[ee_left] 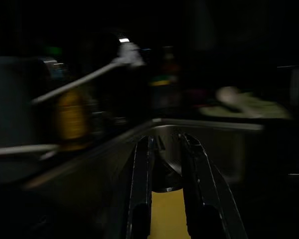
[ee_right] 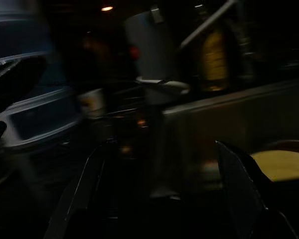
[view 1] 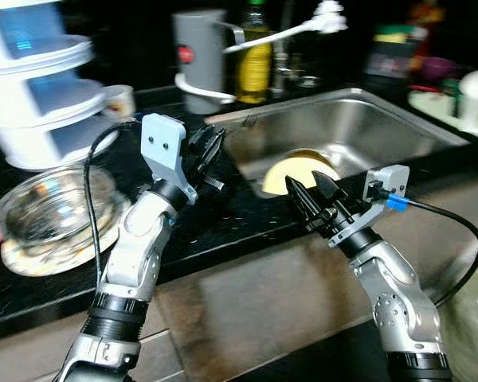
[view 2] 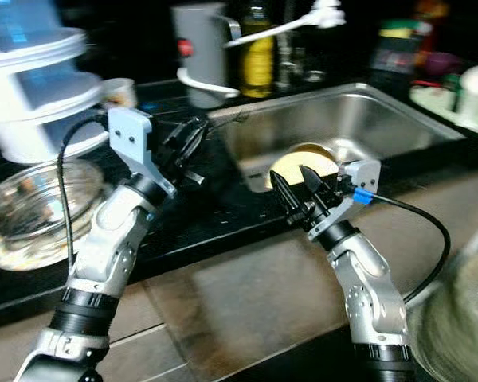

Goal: Kitchen organization

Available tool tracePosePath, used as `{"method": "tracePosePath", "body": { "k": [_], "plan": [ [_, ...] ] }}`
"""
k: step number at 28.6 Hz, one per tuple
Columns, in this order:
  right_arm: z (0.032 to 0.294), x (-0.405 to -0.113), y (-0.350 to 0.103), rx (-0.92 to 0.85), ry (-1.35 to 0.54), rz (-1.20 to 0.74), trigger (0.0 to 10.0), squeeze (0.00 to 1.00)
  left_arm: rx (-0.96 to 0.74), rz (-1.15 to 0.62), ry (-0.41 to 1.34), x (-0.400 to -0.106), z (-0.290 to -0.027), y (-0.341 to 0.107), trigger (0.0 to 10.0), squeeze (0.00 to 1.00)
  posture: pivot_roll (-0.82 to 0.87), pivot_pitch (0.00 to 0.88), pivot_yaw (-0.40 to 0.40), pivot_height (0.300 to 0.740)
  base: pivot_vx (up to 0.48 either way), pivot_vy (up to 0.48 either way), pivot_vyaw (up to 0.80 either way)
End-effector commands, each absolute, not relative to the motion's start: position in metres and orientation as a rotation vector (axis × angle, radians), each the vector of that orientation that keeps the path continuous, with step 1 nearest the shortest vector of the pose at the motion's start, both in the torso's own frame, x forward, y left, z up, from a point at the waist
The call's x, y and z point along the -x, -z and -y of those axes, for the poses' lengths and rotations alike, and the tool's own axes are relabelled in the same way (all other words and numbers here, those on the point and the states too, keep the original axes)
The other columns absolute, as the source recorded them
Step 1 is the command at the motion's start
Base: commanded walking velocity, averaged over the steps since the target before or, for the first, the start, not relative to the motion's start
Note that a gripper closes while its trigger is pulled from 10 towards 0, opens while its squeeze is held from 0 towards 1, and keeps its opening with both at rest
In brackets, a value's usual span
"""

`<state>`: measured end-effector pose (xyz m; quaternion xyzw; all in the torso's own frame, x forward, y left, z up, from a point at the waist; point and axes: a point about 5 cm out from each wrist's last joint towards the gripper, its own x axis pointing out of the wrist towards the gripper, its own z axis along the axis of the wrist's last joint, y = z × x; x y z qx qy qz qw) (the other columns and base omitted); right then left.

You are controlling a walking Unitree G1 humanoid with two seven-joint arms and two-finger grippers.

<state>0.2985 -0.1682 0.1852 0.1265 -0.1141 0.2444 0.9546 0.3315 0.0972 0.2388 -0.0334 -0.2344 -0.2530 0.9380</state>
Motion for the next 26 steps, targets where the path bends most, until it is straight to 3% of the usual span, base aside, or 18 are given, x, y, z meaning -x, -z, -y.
{"method": "tracePosePath", "body": {
  "k": [1, 20, 26],
  "plan": [
    [0.167, -0.300, -0.184, -0.248, -0.490, 0.227, 10.0, 0.00, 0.073, 0.474, 0.533, -0.333, -0.096, -0.241, 10.0, 0.00, -0.09, 0.000, 0.034, 0.740, 0.000, 0.000, -0.80],
    [0.167, -0.301, -0.184, -0.231, -0.482, 0.228, 10.0, 0.00, 0.067, 0.419, 0.488, -0.355, -0.105, -0.237, 10.0, 0.00, -0.10, 0.000, 0.036, 0.740, 0.000, 0.000, -0.80],
    [0.166, -0.299, -0.183, -0.220, -0.491, 0.226, 10.0, 0.00, 0.005, 0.320, 0.433, -0.374, -0.112, -0.227, 10.0, 0.00, -0.10, 0.000, 0.038, 0.740, 0.000, 0.000, 0.00]
  ]
}}
